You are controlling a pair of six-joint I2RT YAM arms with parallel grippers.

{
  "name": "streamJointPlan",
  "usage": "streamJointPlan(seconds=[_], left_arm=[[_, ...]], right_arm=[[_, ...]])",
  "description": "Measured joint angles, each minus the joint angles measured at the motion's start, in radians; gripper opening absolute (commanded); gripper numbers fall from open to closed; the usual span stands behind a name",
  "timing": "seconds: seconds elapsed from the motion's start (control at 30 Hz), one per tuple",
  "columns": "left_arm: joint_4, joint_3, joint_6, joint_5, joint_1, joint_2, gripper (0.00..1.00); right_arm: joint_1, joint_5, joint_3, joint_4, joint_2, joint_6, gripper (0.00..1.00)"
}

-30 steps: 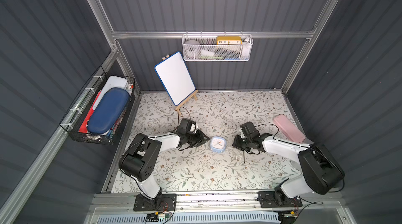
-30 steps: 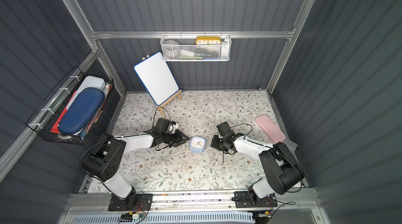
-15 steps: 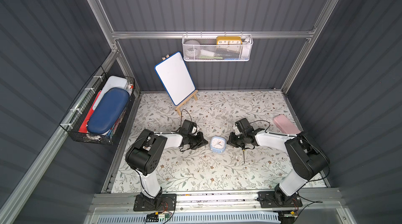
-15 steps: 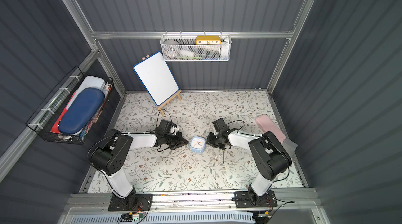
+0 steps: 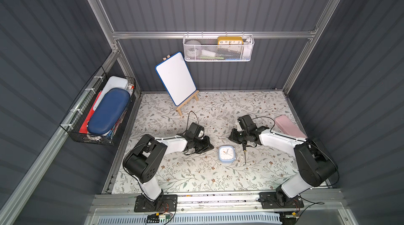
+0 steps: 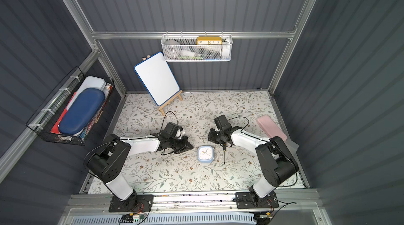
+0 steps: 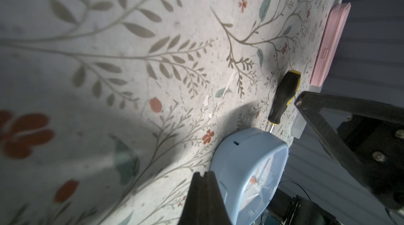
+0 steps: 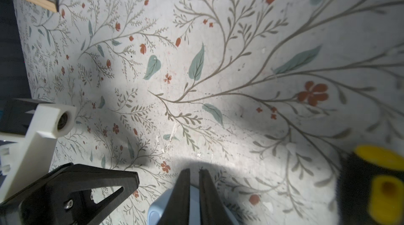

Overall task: Remove the battery from the alarm
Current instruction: Adjust the alarm at the center of the board, then reset both arms

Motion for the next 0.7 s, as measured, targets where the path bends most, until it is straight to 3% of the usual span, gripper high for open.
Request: streamJointPlan(seconds=[0.13,0.23,0.3,0.37,0.4,0.43,0.5,0.53,0.7], left_arm=[[-0.099,0.031,0.001,-0.087,0.016,-0.069,0.27],[-0.156,0.055,0.013,-0.153,0.024,-0.145,0.35],[-0.204,0.09,0.029,-0.212,0.027,-0.198,0.38],[-0.249,0.146,0.061,-0.285,0.027,-0.249,0.5],[-0.27,0.189,0.084,-0.337,0.027,-0.277,0.68],[-0.285,0.24,0.115,-0.396,0.027,-0.301,0.97],[-0.289,0.333,0.153,-0.503,0.027,-0.343,0.99],[-0.277,0.374,0.166,-0.568,0.027,-0.37,1.0],[-0.119,0.378,0.338,-0.927,0.032,-0.465,0.99]], right_arm=[[0.002,0.054,-0.005,-0.046,-0.091,-0.018,0.2],[0.005,0.087,-0.018,-0.084,-0.175,-0.035,0.21],[0.008,0.117,-0.019,-0.118,-0.232,-0.053,0.28],[0.012,0.154,-0.019,-0.151,-0.295,-0.081,0.37],[0.014,0.177,-0.016,-0.168,-0.332,-0.1,0.41],[0.016,0.208,-0.011,-0.185,-0.372,-0.118,0.48],[0.019,0.272,0.007,-0.198,-0.439,-0.146,0.75],[0.019,0.31,0.021,-0.199,-0.468,-0.163,0.99],[0.02,0.578,0.075,-0.118,-0.5,-0.236,0.99]])
